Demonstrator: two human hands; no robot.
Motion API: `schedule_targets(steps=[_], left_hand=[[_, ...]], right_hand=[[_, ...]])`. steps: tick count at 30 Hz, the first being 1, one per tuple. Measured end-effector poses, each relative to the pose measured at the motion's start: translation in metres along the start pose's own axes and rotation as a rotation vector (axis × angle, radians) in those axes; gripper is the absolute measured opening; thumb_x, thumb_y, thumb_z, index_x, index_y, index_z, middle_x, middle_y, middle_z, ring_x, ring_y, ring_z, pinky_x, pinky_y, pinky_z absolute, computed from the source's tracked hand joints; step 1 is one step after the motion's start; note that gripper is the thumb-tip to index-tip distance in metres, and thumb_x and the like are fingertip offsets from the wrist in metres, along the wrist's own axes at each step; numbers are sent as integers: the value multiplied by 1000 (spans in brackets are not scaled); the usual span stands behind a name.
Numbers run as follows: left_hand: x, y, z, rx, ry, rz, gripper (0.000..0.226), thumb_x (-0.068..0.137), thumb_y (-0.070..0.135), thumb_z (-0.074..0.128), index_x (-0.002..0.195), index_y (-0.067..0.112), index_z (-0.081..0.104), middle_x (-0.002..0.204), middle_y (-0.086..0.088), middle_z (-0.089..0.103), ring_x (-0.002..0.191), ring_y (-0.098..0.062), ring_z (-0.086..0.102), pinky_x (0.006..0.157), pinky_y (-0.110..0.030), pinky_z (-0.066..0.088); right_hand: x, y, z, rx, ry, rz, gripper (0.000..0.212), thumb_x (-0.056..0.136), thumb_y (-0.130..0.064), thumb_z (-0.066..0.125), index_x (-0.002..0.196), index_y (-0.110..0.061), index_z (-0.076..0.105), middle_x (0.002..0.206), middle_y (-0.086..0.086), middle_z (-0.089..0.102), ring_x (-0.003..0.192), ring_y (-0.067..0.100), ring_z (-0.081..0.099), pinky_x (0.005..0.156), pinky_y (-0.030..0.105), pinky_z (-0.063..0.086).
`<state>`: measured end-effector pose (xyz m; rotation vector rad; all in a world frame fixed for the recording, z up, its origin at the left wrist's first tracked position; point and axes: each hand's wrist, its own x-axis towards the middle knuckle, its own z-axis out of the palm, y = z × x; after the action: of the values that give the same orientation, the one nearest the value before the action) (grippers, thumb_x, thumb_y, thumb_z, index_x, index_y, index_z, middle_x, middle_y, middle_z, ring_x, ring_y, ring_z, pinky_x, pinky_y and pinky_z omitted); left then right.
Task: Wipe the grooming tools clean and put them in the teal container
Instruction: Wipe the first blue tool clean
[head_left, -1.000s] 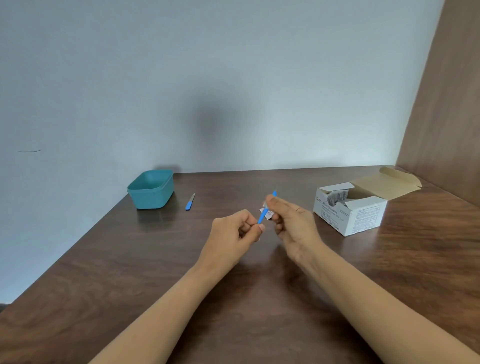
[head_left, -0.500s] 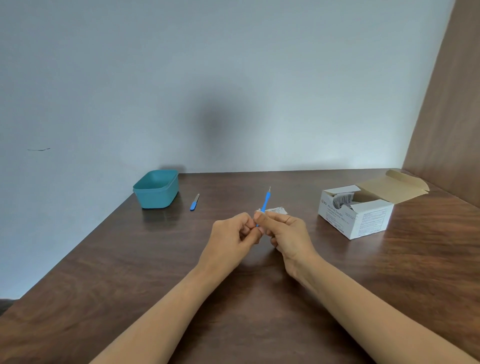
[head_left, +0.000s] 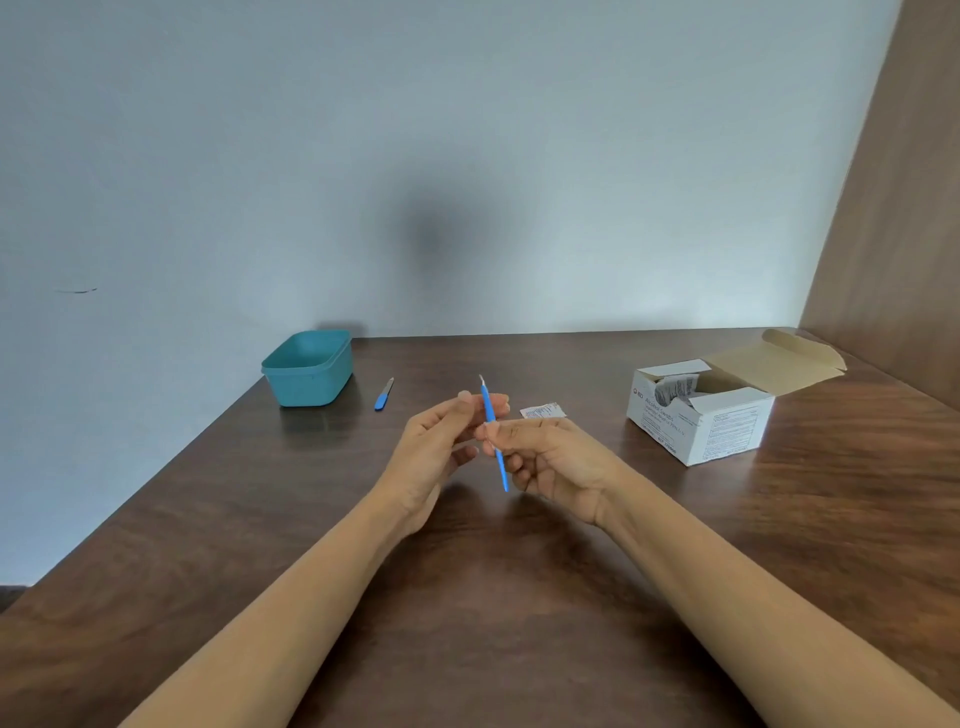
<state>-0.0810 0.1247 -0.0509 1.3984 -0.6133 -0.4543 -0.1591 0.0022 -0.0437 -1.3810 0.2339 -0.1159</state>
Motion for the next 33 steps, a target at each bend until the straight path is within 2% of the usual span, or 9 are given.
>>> schedule_targets(steps=[4, 8, 11, 15, 18, 22, 27, 29, 33], left_hand=[[-3, 1, 2, -25, -24, 41, 25, 96, 23, 50, 95, 11, 73, 99, -3, 73, 75, -9, 61, 81, -28, 49], [-2, 1, 2, -7, 76, 55, 23, 93, 24, 56, 81, 16, 75, 91, -8, 72, 77, -22, 55, 81, -37, 43], [-1, 2, 0, -49, 161, 67, 21, 90, 26, 61, 76, 21, 76, 91, -1, 75, 67, -7, 53, 78, -34, 39], [3, 4, -2, -71, 266, 101, 12, 86, 23, 66, 81, 16, 74, 84, 3, 74, 62, 7, 58, 69, -20, 42], [3, 4, -1, -81, 311, 120, 16, 82, 20, 69, 89, 6, 73, 83, 3, 72, 60, 10, 59, 70, -17, 43], [6, 3, -2, -92, 335, 119, 20, 80, 22, 71, 90, 5, 73, 78, 9, 71, 60, 13, 58, 76, -21, 40], [6, 3, -3, -87, 362, 115, 15, 80, 20, 73, 84, 7, 70, 74, 8, 69, 58, 12, 57, 72, -20, 40], [7, 4, -3, -70, 371, 109, 16, 79, 22, 74, 80, 8, 69, 75, 6, 67, 58, 12, 57, 71, -21, 40], [7, 3, -3, -69, 389, 108, 20, 78, 23, 75, 68, 12, 61, 60, 10, 58, 51, 8, 52, 66, -21, 39]], right_hand=[[1, 4, 1, -28, -32, 11, 15, 85, -17, 67, 73, -15, 74, 71, -5, 66, 55, 3, 42, 56, 16, 31], [3, 6, 0, -88, -15, 21, 8, 81, -19, 72, 76, -15, 76, 75, -4, 68, 56, 3, 42, 52, 12, 35], [3, 8, 2, -191, 29, 19, 8, 74, -21, 78, 79, -14, 77, 76, 1, 67, 55, 4, 40, 53, 14, 34], [3, 10, 7, -324, 88, -40, 9, 74, -17, 79, 80, -11, 75, 69, -2, 68, 50, -1, 48, 49, 10, 35], [2, 11, 8, -389, 141, -89, 15, 71, -17, 81, 83, -10, 76, 79, -1, 74, 68, -5, 62, 61, 4, 41], [1, 13, 10, -511, 204, -189, 6, 74, -22, 79, 76, -17, 77, 75, -3, 75, 80, 4, 68, 79, 17, 49], [0, 15, 15, -729, 283, -304, 14, 82, -26, 71, 70, -20, 72, 51, -13, 61, 50, -5, 53, 52, 5, 35], [0, 16, 15, -801, 302, -347, 15, 84, -28, 70, 71, -20, 73, 57, -7, 65, 51, 0, 52, 54, 10, 38], [2, 17, 15, -894, 357, -383, 12, 83, -31, 69, 79, -22, 74, 71, -4, 71, 66, 9, 64, 70, 31, 55]])
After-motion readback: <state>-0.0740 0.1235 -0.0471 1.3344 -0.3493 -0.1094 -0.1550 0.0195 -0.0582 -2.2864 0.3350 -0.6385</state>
